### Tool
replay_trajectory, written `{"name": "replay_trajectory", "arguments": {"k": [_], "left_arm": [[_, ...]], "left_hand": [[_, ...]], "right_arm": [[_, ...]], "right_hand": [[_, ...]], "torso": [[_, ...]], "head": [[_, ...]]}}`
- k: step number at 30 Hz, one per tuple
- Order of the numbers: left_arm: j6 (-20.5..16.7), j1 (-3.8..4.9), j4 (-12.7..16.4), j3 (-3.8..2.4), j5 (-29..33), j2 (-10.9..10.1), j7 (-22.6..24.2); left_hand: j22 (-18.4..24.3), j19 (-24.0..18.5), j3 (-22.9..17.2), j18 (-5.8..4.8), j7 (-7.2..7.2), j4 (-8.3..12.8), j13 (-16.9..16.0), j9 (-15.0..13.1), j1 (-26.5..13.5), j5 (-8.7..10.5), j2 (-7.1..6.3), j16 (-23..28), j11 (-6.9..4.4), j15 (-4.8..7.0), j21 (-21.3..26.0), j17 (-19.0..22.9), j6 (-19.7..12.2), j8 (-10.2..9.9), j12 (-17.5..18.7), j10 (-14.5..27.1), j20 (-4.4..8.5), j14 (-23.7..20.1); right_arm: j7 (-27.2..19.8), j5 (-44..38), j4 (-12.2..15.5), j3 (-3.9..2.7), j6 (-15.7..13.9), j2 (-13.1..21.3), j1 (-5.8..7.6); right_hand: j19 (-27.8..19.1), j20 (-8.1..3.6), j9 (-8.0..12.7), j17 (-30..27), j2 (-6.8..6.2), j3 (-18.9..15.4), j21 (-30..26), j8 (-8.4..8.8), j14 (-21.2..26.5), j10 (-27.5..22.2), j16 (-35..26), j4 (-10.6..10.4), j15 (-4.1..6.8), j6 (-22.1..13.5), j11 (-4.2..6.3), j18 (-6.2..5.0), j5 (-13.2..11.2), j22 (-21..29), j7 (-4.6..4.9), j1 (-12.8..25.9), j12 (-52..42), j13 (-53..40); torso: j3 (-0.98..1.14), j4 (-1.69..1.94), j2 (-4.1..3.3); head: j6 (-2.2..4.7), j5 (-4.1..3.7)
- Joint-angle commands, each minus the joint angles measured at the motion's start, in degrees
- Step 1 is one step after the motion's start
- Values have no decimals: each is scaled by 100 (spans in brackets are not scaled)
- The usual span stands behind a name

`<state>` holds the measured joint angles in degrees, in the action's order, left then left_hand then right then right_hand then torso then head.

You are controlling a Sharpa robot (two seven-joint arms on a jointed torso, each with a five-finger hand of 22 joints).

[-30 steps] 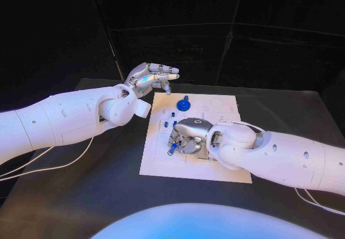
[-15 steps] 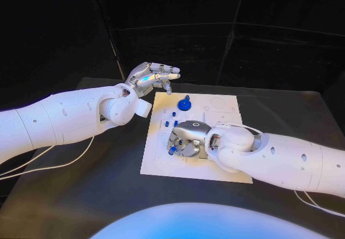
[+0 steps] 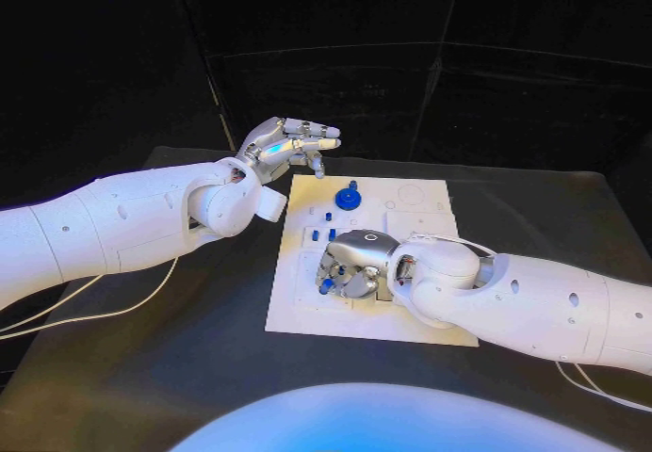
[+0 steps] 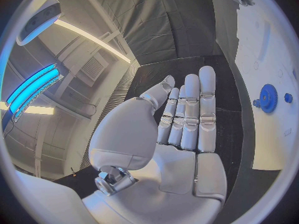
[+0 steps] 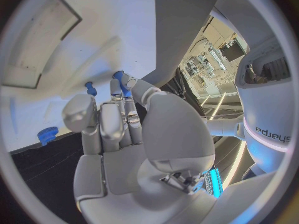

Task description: Assemble the parts on the task board

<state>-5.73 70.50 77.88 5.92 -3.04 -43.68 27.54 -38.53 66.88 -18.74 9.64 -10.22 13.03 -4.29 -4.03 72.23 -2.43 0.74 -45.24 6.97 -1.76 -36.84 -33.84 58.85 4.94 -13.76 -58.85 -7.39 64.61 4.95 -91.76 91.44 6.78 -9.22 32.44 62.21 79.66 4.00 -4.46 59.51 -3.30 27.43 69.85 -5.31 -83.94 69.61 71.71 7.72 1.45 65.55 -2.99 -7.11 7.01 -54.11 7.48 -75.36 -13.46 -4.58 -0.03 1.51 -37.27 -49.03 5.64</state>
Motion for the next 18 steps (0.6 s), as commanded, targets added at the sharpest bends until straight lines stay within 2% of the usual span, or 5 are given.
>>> {"name": "replay_trajectory", "arguments": {"k": [1, 5, 9, 13, 18], "left_arm": [[75, 9, 8, -2, 5, -2, 29], [73, 10, 18, -2, 5, -8, 28], [72, 11, 23, -2, 5, -11, 27], [71, 11, 25, -2, 5, -14, 24], [73, 12, 25, -2, 5, -19, 19]], "left_hand": [[5, 30, 17, 83, -16, 0, 1, 8, -2, -26, -1, -33, -20, -12, 38, 4, -40, 6, -31, 38, -1, -45], [5, 30, 17, 83, -16, 0, 1, 8, -2, -26, -1, -33, -20, -12, 38, 4, -40, 6, -31, 38, -1, -45], [5, 30, 17, 83, -16, 0, 1, 8, -2, -26, -1, -33, -20, -12, 38, 4, -40, 6, -31, 38, -1, -45], [5, 30, 17, 83, -16, 0, 1, 8, -2, -26, -1, -33, -20, -12, 38, 4, -40, 6, -31, 38, -1, -45], [5, 30, 17, 83, -16, 0, 1, 8, -2, -26, -1, -33, -20, -12, 38, 4, -40, 6, -31, 38, -1, -45]], "right_arm": [[60, -54, -17, 7, 33, -23, -2], [168, -106, -37, 7, 101, -52, -2], [211, -135, -64, 7, 96, -83, -2], [181, -146, -73, 8, -33, -91, -2], [69, -138, -57, 8, -270, -77, -2]], "right_hand": [[-43, -10, -6, 1, 3, -7, -21, -24, -121, 30, -8, -26, 36, 43, -3, 48, 33, 2, -6, 47, 14, 2], [-104, -3, 11, -151, -38, -41, -111, 19, -83, -14, -105, -51, 23, -28, -22, 22, 27, 150, 16, 111, 51, 9], [-176, 51, 97, -257, -186, -117, -206, 196, -48, -170, -181, -101, -58, -572, -120, 6, 87, 287, 152, 246, 129, 33], [-202, 50, 87, -261, -341, -250, -240, 186, -47, -268, -182, -132, -20, -1261, -66, -19, 202, 332, 76, 319, 126, 32], [-196, 21, 80, -239, -361, -316, -237, 183, -54, -256, -168, -137, 16, -1465, -19, -14, 240, 323, 27, 295, 76, 12]], "torso": [[-2, 8, 1], [-3, 7, -3], [-4, 8, 1], [-3, 8, 1], [-4, 3, 3]], "head": [[3, -2], [9, -2], [4, -2], [5, 0], [4, -4]]}}
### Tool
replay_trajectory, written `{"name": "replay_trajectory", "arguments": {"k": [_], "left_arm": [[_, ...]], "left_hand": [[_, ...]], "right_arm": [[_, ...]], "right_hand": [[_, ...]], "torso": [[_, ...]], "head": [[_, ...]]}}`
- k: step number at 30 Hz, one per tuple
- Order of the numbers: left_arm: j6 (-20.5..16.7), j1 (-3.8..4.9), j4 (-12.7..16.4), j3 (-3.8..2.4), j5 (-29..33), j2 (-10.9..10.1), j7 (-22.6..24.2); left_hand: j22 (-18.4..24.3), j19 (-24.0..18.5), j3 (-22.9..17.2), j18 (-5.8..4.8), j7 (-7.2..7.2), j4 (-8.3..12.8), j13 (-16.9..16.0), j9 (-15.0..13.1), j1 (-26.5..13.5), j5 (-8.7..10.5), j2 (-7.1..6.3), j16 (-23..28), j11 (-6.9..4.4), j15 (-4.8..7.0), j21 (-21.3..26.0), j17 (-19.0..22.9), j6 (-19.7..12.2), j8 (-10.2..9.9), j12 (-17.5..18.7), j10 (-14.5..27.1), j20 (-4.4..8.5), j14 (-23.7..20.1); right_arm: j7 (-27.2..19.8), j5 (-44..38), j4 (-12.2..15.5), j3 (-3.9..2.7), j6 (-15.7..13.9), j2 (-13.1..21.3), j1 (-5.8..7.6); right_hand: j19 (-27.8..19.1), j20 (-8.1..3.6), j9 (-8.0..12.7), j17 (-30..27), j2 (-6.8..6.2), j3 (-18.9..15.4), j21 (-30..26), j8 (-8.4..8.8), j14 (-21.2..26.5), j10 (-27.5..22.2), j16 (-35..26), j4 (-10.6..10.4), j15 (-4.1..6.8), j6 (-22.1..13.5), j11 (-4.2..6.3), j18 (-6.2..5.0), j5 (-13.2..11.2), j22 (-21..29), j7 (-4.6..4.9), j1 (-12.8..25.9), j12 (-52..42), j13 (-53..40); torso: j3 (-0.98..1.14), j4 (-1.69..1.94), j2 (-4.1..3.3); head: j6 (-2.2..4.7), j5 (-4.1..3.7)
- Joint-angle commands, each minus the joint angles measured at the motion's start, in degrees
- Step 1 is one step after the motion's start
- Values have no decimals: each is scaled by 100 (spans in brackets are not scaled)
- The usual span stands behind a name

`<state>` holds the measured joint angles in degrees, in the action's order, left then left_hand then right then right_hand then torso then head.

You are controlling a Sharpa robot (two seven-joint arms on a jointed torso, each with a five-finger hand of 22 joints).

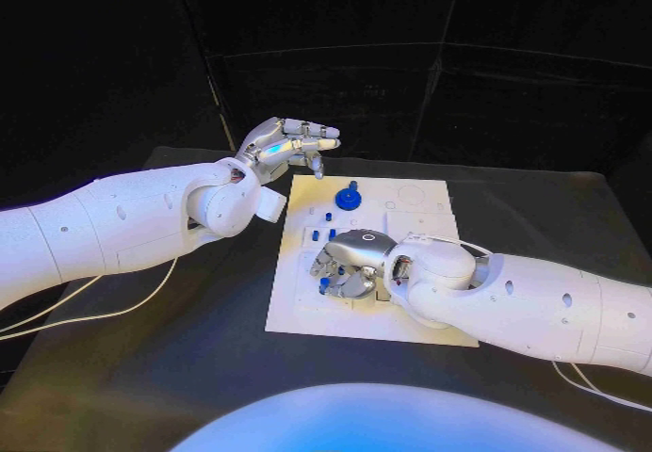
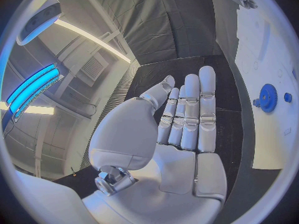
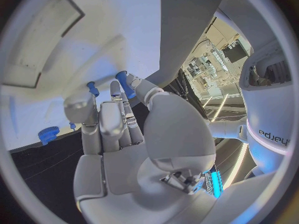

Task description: Assemble the parts on the task board

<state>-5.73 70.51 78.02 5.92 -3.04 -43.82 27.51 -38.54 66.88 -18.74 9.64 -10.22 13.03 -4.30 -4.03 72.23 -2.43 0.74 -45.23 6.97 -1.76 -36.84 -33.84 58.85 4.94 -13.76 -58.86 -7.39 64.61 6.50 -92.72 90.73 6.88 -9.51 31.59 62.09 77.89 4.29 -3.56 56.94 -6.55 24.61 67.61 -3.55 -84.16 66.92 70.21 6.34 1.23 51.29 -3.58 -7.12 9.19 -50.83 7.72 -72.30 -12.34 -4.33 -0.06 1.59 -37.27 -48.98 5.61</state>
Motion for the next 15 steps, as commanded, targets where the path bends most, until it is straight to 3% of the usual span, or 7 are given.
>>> {"name": "replay_trajectory", "arguments": {"k": [1, 6, 15], "left_arm": [[75, 11, 12, -2, 5, -6, 20], [85, 11, 11, -2, 5, -11, 10], [89, 11, 10, -1, 5, -42, 6]], "left_hand": [[6, 30, 17, 83, -16, 0, 1, 9, -2, -26, -1, -34, -20, -12, 38, 5, -40, 6, -31, 39, -1, -45], [6, 30, 17, 83, -16, 0, 1, 9, -2, -26, -1, -34, -20, -12, 38, 5, -40, 6, -31, 39, -1, -45], [6, 30, 17, 83, -16, 0, 1, 9, -2, -26, -1, -34, -20, -12, 38, 5, -40, 6, -31, 39, -1, -45]], "right_arm": [[-131, -30, 27, -2, -329, 18, 8], [-313, -2, 101, -1, -756, 87, 3], [-773, 295, 471, -1, -1482, 505, -1]], "right_hand": [[-18, -8, -10, 22, -36, -35, -12, 6, -34, 16, -16, 1, 38, -40, 41, -13, 24, -7, 2, -12, -39, -14], [2, -37, -31, 45, -64, -89, 4, -24, -46, 91, 3, 9, 66, -27, 71, -7, 278, -29, -8, -44, -132, -55], [33, -65, -63, 94, -89, -158, 39, -90, -63, 247, 39, 31, 90, 141, 97, 4, 407, -82, -13, -101, -299, -147]], "torso": [[-1, -3, 3], [3, -3, 6], [1, -8, 7]], "head": [[1, -2], [6, -4], [21, -14]]}}
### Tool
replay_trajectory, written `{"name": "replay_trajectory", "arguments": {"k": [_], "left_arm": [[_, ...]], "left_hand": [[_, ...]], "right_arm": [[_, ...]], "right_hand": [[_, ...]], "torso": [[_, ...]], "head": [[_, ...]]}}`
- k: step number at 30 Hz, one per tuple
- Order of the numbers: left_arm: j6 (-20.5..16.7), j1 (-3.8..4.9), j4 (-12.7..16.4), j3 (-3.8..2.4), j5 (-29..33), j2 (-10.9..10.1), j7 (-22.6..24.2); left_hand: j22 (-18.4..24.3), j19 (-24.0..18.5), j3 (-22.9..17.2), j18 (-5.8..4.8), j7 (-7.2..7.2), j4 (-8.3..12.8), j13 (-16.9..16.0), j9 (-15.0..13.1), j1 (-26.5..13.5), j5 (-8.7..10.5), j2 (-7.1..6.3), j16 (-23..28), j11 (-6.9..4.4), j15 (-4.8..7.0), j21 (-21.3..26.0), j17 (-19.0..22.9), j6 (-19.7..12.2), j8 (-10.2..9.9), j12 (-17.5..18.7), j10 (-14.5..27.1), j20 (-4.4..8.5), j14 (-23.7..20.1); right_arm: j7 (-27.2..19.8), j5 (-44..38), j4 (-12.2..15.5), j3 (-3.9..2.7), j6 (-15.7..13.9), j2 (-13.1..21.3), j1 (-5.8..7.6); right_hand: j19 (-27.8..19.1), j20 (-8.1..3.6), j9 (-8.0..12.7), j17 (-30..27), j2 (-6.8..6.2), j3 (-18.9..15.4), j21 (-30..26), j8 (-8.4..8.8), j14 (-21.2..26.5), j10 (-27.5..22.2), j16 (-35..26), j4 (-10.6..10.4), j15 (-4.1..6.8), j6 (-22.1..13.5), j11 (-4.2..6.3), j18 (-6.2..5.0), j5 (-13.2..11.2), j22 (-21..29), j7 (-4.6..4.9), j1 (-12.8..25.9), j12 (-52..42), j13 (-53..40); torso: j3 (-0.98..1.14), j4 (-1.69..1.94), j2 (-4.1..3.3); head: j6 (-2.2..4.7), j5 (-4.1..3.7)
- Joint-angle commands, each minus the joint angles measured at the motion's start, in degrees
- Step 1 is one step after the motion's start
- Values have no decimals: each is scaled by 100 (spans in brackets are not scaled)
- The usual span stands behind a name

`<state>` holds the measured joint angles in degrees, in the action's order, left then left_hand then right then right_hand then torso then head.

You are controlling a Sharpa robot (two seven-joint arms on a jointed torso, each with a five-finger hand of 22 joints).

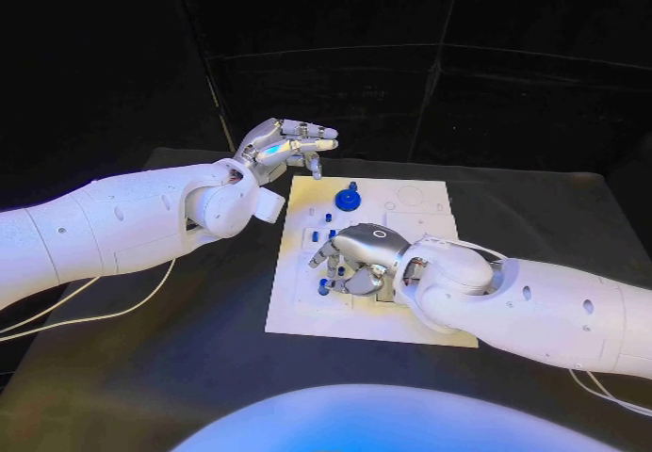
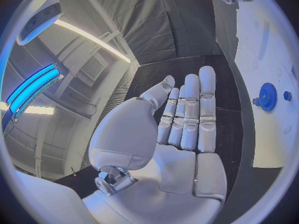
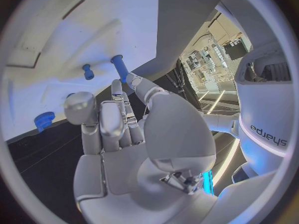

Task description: Assemble the parts on the task board

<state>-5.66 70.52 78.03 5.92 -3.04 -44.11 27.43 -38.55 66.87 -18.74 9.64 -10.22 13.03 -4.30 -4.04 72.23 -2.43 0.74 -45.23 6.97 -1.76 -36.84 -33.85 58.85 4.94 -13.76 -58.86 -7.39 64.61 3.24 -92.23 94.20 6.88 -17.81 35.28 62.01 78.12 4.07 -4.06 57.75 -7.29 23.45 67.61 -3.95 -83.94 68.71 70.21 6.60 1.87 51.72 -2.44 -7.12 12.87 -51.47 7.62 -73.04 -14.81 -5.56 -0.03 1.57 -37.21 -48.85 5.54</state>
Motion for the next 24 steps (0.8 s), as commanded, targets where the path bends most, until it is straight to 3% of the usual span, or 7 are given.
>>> {"name": "replay_trajectory", "arguments": {"k": [1, 5, 10, 12, 15, 18, 24], "left_arm": [[83, 10, 11, -1, 5, -18, 13], [82, 9, 14, -1, 5, -47, 11], [86, 8, 7, 0, 5, -53, 12], [92, 8, 8, 2, 5, -50, 10], [95, 7, 6, 11, 5, -54, 12], [96, 7, 5, 20, 5, -54, 18], [99, 6, 5, 32, 5, -50, 23]], "left_hand": [[7, 30, 18, 83, -16, 0, 1, 10, -2, -26, -1, -34, -20, -12, 38, 5, -40, 6, -32, 39, -1, -45], [7, 30, 18, 83, -16, 0, 1, 10, -2, -26, -1, -34, -20, -12, 38, 5, -40, 6, -32, 39, -1, -45], [15, 36, 27, 82, -18, -5, 1, 9, -3, -26, -6, -39, -18, -14, 47, 11, -43, 6, -36, 42, -3, -48], [15, 36, 27, 82, -18, -5, 1, 9, -3, -26, -6, -39, -18, -14, 47, 11, -43, 6, -36, 42, -3, -48], [15, 36, 27, 82, -18, -5, 1, 9, -3, -26, -6, -39, -18, -14, 47, 11, -43, 6, -36, 42, -3, -48], [15, 36, 27, 82, -18, -5, 1, 9, -3, -26, -6, -39, -18, -14, 47, 11, -43, 6, -36, 42, -3, -48], [15, 36, 27, 82, -18, -5, 1, 9, -3, -26, -6, -39, -18, -14, 47, 11, -43, 6, -36, 42, -3, -48]], "right_arm": [[-526, 340, 189, -1, -753, 218, 7], [-818, 1003, 528, -4, -1111, 689, 16], [-786, 2195, 886, -9, -1179, 1357, 137], [-647, 2638, 995, -9, -1119, 1615, 182], [-286, 3106, 1120, -8, -944, 2028, 248], [92, 3040, 1196, -7, -722, 2362, 277], [729, 2434, 1318, -2, -571, 2885, 295]], "right_hand": [[19, -43, -25, 27, -4, -33, 51, -78, -89, 108, 50, 20, 22, 169, -28, 9, 79, -36, -4, -59, -89, -46], [115, -20, -54, 351, -7, -22, 228, -179, -153, 288, 265, 63, -15, 462, -74, 64, 367, -319, 95, -127, -295, -184], [155, -41, -77, 391, -122, -321, 313, -306, -161, 684, 313, -77, 44, 718, 25, 74, 405, -434, -13, 126, -926, -617], [257, -124, -126, 815, -119, -627, 475, -453, -254, 1016, 606, -200, 159, 905, 137, 115, 556, -672, -151, 284, -2721, -2438], [354, -201, -259, 1454, 131, -1029, 662, -680, -326, 1154, 1030, -403, 145, 934, 247, 166, 608, -953, -216, 421, -5558, -5655], [378, -177, -373, 1725, 216, -1242, 736, -845, -356, 1263, 1191, -545, 166, 946, 188, 187, 662, -1077, -198, 581, -6172, -6451], [424, -188, -603, 2069, 234, -1582, 856, -1123, -398, 1335, 1390, -612, 184, 856, 193, 216, 856, -1270, -246, 641, -6495, -6910]], "torso": [[-3, -7, 3], [-10, -11, 8], [-2, -34, 28], [-6, -20, 28], [-14, -41, 36], [-30, -50, 55], [-44, -81, 77]], "head": [[10, -11], [41, -77], [85, -190], [120, -301], [163, -488], [200, -725], [258, -1023]]}}
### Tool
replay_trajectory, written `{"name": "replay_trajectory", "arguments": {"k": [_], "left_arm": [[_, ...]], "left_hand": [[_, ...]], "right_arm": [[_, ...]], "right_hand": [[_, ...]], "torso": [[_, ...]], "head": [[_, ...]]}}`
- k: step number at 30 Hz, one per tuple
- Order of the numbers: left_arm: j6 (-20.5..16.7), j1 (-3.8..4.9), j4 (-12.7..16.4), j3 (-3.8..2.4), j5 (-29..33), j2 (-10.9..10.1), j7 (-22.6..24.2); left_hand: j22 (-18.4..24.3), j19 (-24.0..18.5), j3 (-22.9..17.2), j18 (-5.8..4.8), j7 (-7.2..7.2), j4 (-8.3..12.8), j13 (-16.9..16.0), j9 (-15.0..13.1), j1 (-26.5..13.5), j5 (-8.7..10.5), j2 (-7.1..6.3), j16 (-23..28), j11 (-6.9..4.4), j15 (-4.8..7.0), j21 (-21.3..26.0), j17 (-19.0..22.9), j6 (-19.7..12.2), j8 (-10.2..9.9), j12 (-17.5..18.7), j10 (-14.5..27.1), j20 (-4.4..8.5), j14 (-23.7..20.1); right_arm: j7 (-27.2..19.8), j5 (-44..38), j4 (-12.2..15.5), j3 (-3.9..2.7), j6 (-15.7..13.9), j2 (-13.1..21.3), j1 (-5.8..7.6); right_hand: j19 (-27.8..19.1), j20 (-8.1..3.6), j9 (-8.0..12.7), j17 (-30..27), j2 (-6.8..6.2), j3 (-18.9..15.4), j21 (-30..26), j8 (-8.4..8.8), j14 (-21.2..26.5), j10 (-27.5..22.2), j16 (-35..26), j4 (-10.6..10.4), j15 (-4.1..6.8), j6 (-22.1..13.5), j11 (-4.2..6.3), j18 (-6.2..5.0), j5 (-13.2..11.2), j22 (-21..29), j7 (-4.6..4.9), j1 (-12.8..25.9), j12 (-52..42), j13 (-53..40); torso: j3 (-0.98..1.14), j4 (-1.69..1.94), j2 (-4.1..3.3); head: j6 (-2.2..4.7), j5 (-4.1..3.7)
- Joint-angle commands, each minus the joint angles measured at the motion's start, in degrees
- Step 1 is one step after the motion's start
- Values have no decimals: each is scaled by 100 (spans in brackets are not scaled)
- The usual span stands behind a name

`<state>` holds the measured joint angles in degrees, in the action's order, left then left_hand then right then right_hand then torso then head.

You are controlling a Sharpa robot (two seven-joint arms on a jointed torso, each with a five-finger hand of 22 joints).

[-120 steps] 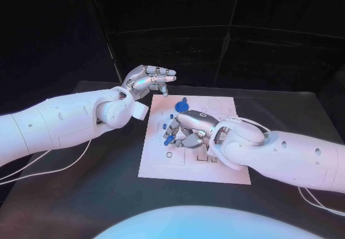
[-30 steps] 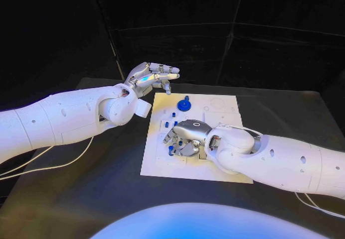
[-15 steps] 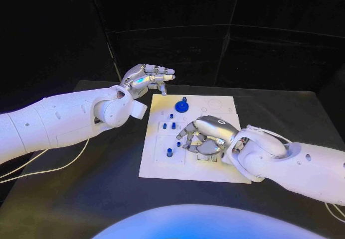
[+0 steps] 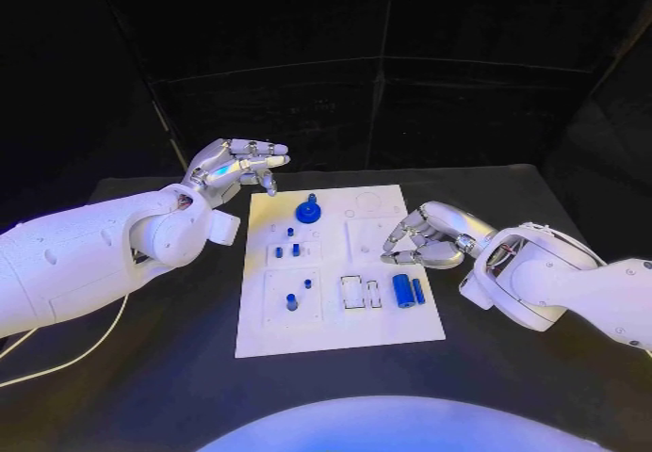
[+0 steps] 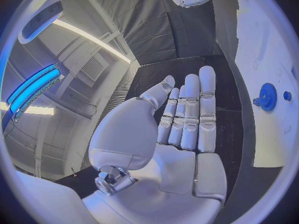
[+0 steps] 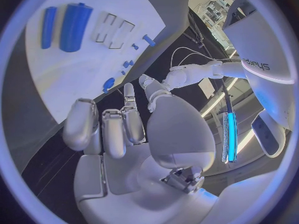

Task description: Assemble the parts on the task board

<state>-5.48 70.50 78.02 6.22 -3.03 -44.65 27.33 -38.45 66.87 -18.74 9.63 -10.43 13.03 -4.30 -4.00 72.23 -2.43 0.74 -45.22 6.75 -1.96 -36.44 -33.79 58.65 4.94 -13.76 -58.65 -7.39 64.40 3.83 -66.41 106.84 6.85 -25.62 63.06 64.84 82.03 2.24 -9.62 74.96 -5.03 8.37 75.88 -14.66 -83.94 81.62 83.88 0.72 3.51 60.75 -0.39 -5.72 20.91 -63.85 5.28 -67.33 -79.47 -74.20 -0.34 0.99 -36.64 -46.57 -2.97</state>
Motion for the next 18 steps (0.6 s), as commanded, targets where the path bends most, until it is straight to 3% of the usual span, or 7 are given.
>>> {"name": "replay_trajectory", "arguments": {"k": [1, 3, 6, 10, 12, 15, 18], "left_arm": [[82, 9, 7, 4, 5, 4, 31], [80, 8, 9, 7, 5, -5, 26], [80, 8, 4, 11, 5, -6, 24], [84, 8, 3, 14, 5, -2, 25], [90, 8, -3, 15, 5, 10, 28], [106, 7, -6, 17, 5, 27, 31], [113, 6, -7, 19, 5, 29, 33]], "left_hand": [[8, 37, 30, 83, 3, -6, 1, 5, -4, -26, -7, -40, 3, 6, 8, 6, -21, 7, -37, 22, -3, -28], [10, 38, 33, 83, 3, -8, 1, 5, -5, -26, -9, -41, 3, 5, 11, 8, -21, 8, -38, 22, -3, -29], [10, 38, 33, 83, 3, -8, 1, 5, -5, -26, -9, -41, 3, 5, 11, 8, -21, 8, -38, 22, -3, -29], [15, 40, 43, 82, 3, -17, 1, 4, -14, -26, -12, -44, 4, 3, 17, 11, -19, 10, -42, 23, -5, -31], [25, 44, 66, 80, 2, -45, 0, 3, -48, -25, -15, -49, 7, -2, 28, 17, -19, 12, -47, 25, -9, -33], [38, 49, 95, 79, 3, -75, -1, 4, -84, -25, -22, -56, 8, -6, 41, 23, -23, 11, -52, 30, -13, -33], [44, 52, 108, 80, 4, -85, -1, 4, -95, -25, -27, -60, 7, -6, 48, 27, -26, 11, -55, 34, -15, -34]], "right_arm": [[767, -237, 63, 2, 182, 165, 13], [1087, -520, 76, 5, 62, 310, 12], [1463, -741, 76, 12, -24, 438, 8], [1828, -981, 88, 77, 24, 508, 3], [1971, -1143, 114, 160, 86, 522, 1], [2113, -1348, 128, 258, 158, 492, -3], [2190, -1509, 106, 305, 182, 438, -15]], "right_hand": [[37, -6, -66, 355, 6, -107, 38, -70, -397, 40, 27, -34, 17, -71, -12, 79, 115, -48, -7, 80, -33, -55], [46, 1, -127, 379, -29, -222, 62, -114, -396, 25, 40, -51, 7, -184, -29, 87, 276, -87, 15, 95, -30, -70], [52, 12, -200, 436, -76, -402, 75, -180, -402, 33, 70, -119, -5, -274, -39, 89, 436, -106, 24, 176, -43, -108], [44, 19, -282, 443, -109, -630, 67, -262, -398, 19, 72, -264, -9, -354, -40, 84, 396, -92, 18, 326, -25, -108], [39, 17, -347, 442, -97, -814, 63, -336, -395, 10, 69, -463, -5, -393, -31, 82, 353, -88, -1, 498, -11, -109], [36, 12, -432, 460, -99, -1055, 64, -429, -397, 7, 75, -737, 6, -462, -26, 83, 200, -92, -9, 595, -1, -127], [31, 11, -484, 467, -121, -1184, 58, -483, -397, -6, 76, -859, 3, -516, -25, 81, 103, -83, -6, 520, 20, -123]], "torso": [[-14, -25, 21], [-9, -40, 9], [-4, -44, 15], [-9, -72, 20], [-9, -86, 29], [-3, -82, 34], [-2, -80, 30]], "head": [[38, -207], [81, -333], [88, -418], [85, -419], [77, -414], [67, -422], [67, -418]]}}
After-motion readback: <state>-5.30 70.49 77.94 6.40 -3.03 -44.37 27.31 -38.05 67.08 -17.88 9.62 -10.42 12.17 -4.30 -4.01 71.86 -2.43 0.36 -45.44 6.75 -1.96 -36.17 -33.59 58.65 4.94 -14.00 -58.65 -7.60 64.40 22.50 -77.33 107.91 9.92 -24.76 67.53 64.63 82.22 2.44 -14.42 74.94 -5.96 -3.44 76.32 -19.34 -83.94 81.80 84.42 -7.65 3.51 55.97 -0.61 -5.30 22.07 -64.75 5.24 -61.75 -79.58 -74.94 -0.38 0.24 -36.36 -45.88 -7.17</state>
